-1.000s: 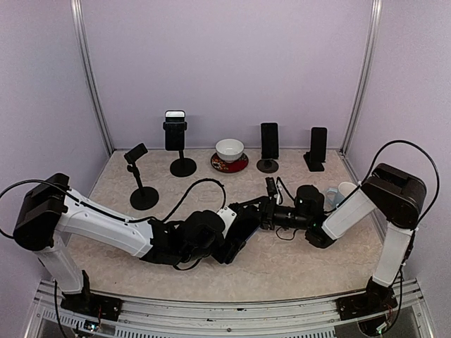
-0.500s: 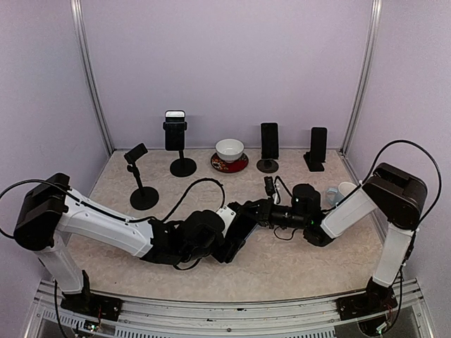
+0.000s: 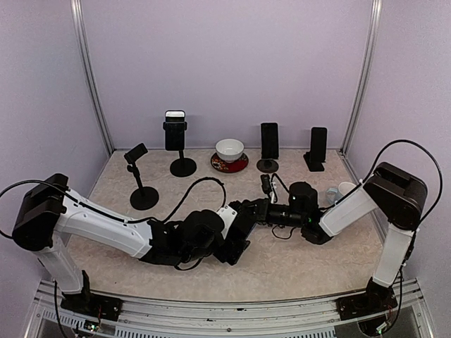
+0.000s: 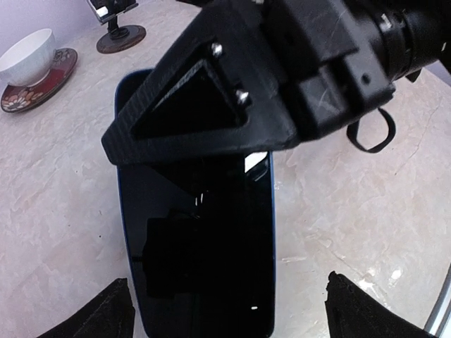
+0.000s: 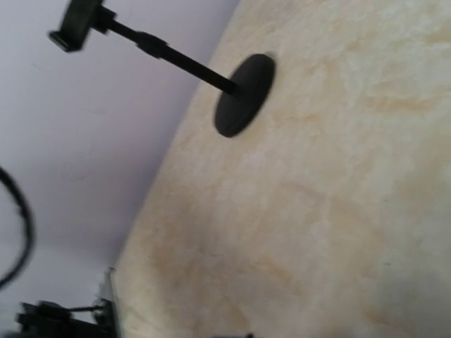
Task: Place the phone on the phone stand
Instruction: Pass from the left arm to the right, then pick up the phone stand from the corner of the board.
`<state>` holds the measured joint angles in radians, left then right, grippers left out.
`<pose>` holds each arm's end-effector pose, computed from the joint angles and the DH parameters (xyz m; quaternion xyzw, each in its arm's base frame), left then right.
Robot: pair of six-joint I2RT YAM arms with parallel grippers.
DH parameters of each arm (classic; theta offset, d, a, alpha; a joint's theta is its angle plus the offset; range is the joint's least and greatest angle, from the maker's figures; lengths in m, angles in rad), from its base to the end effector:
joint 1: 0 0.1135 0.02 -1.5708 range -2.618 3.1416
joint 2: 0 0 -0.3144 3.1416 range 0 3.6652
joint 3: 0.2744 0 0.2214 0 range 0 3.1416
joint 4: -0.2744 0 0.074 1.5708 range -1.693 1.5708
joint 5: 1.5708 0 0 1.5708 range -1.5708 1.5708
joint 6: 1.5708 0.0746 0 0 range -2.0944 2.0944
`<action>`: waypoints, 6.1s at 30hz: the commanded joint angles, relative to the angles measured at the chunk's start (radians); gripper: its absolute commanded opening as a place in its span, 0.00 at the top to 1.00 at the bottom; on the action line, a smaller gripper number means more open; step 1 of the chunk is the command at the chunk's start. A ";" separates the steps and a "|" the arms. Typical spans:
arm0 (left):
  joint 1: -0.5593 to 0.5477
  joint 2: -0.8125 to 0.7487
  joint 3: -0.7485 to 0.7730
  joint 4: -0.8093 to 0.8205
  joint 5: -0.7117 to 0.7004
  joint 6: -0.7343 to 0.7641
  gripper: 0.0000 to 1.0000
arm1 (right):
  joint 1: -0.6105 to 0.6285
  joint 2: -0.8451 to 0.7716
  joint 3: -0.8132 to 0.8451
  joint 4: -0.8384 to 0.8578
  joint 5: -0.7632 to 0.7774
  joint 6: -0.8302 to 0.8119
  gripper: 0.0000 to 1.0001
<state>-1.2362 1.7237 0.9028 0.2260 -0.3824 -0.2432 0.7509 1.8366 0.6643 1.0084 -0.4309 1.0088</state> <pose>0.1496 -0.3457 0.2289 0.3348 0.8049 -0.1863 0.4531 0.2569 0.2824 0.2206 -0.0413 0.7566 0.5909 0.2770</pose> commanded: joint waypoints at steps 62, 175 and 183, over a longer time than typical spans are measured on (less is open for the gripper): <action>0.682 -0.716 0.043 -0.441 -0.044 -0.120 0.01 | -0.102 -0.479 -0.025 -0.499 -0.197 -0.711 1.00; 1.112 -0.522 -0.280 0.307 0.925 -0.424 0.92 | -0.110 -0.404 -0.041 -0.459 -0.284 -0.711 1.00; 1.030 -0.522 -0.271 0.344 0.984 -0.393 0.92 | -0.110 -0.399 -0.042 -0.452 -0.303 -0.708 1.00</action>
<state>-0.1741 1.2224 0.6147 0.4637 0.5201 -0.6430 0.6510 1.4334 0.6033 0.4992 -0.7006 0.3038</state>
